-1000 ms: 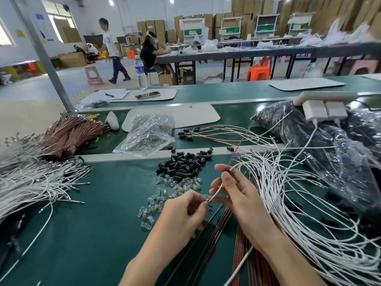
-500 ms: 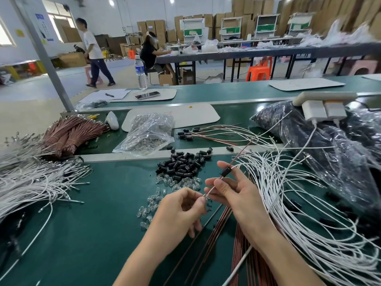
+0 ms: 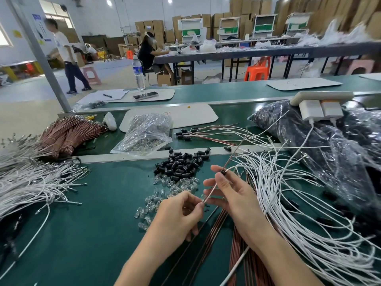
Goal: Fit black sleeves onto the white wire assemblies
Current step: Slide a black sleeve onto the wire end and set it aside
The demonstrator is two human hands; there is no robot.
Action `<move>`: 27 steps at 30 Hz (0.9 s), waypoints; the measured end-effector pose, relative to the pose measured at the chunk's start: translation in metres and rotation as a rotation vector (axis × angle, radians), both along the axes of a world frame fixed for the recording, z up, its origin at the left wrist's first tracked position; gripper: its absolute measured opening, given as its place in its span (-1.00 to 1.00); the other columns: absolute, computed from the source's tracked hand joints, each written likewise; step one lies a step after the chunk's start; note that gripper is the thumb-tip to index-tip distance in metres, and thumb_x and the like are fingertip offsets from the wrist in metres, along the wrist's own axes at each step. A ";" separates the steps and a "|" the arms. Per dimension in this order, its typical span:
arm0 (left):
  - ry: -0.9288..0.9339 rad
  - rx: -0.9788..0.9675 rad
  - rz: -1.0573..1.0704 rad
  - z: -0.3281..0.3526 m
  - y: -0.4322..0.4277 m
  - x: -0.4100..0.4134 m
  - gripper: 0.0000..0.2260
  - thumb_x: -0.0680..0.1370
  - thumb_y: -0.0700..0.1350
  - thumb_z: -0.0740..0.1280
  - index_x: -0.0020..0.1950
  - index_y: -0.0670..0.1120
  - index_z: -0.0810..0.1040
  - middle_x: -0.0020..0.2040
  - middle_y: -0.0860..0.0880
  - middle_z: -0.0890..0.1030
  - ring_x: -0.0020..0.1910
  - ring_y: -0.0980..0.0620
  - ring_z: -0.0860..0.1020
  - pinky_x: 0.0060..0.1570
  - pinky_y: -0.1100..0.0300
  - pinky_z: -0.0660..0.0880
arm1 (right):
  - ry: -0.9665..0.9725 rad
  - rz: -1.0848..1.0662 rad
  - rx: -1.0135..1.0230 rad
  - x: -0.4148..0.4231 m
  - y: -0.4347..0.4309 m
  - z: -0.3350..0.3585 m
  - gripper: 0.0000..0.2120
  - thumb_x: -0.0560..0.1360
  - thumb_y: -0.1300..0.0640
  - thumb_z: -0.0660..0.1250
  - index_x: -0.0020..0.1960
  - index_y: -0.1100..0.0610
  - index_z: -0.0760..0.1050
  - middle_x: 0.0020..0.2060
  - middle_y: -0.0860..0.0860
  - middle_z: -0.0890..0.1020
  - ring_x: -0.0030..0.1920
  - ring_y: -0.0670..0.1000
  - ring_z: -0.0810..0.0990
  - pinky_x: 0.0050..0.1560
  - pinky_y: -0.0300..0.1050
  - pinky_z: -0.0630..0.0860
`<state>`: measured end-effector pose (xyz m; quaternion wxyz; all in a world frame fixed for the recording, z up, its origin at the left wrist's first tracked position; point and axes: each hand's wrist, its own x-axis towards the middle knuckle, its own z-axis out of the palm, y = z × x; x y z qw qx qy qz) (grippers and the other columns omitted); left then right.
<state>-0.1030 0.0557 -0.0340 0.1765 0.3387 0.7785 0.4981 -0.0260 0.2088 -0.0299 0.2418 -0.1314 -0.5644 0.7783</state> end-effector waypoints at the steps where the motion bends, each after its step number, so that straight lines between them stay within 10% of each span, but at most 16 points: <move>1: 0.002 0.000 -0.002 0.000 0.000 0.000 -0.90 0.62 -0.05 0.35 -0.10 0.05 0.57 -0.30 -0.07 0.68 -0.48 0.00 0.56 -0.46 0.24 0.48 | 0.008 -0.007 -0.030 0.000 0.001 0.000 -0.71 0.50 -0.01 0.36 0.19 0.01 0.63 -0.05 0.12 0.74 -0.05 0.11 0.73 -0.12 -0.13 0.65; 27: -0.095 0.135 0.062 0.006 0.003 -0.002 -0.94 0.61 -0.10 0.38 -0.03 -0.05 0.63 -0.21 -0.03 0.70 -0.43 0.00 0.63 -0.45 0.23 0.52 | -0.062 0.079 0.234 0.004 -0.008 0.004 -0.66 0.53 0.24 0.46 0.13 -0.17 0.62 -0.22 -0.01 0.70 -0.13 -0.01 0.71 -0.06 -0.23 0.61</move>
